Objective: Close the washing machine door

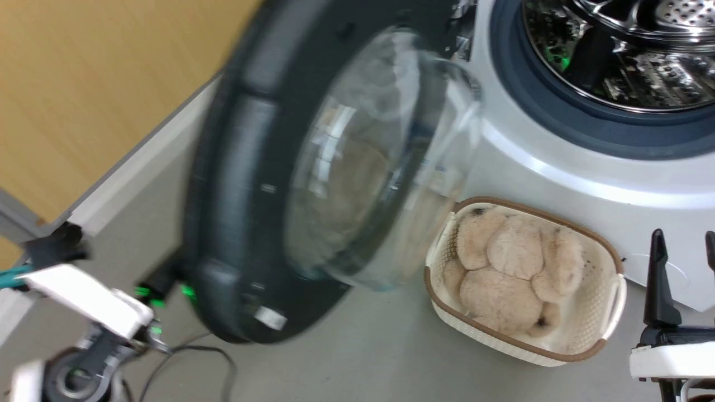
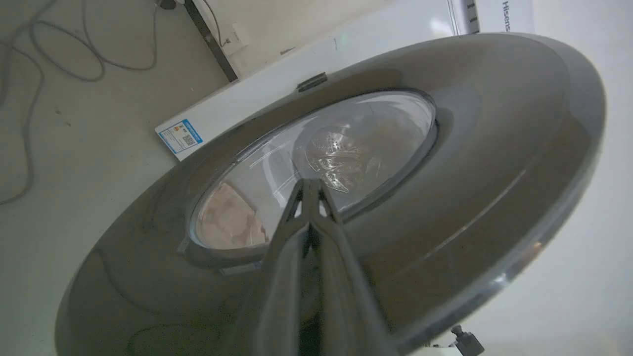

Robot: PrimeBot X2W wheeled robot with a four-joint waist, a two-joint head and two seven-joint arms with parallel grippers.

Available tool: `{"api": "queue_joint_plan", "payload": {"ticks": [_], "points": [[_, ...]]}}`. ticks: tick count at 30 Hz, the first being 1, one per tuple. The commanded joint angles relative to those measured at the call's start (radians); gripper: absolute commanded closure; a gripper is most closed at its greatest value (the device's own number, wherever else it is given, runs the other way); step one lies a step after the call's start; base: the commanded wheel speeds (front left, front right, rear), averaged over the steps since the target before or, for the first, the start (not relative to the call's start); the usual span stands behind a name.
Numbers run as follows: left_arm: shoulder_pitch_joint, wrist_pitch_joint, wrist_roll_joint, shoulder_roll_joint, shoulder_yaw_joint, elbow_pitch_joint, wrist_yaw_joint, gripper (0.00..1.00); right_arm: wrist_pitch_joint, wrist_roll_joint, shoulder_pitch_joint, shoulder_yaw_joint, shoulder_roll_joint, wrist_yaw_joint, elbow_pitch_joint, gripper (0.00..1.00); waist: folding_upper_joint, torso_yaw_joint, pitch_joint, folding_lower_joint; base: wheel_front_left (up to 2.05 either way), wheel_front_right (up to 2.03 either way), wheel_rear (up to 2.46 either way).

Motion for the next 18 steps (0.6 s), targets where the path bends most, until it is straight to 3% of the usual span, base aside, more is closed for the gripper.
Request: {"api": "queue_joint_plan", "payload": {"ticks": [1,10,18], "points": [[0.017,0.020,-0.033,-0.003,-0.021,-0.026,-0.010,1.00,-0.009,0.008,-0.014,-0.007,0.004,0.001,-0.005,0.00,0.0000,0.010,0.002,0.0000,0.00,0.00,0.00],[0.110,0.092,-0.069,-0.009,-0.276,-0.267,-0.013,1.00,-0.013,0.009,-0.024,0.000,0.004,0.001,-0.001,0.00,0.0000,0.001,0.000,0.0000,0.00,0.00,0.00],[0.075,0.036,-0.053,-0.061,-0.505,-0.272,-0.013,1.00,-0.013,0.014,-0.046,0.018,0.004,0.001,0.001,0.00,0.0000,-0.098,0.005,0.0000,0.00,0.00,0.00]]}}
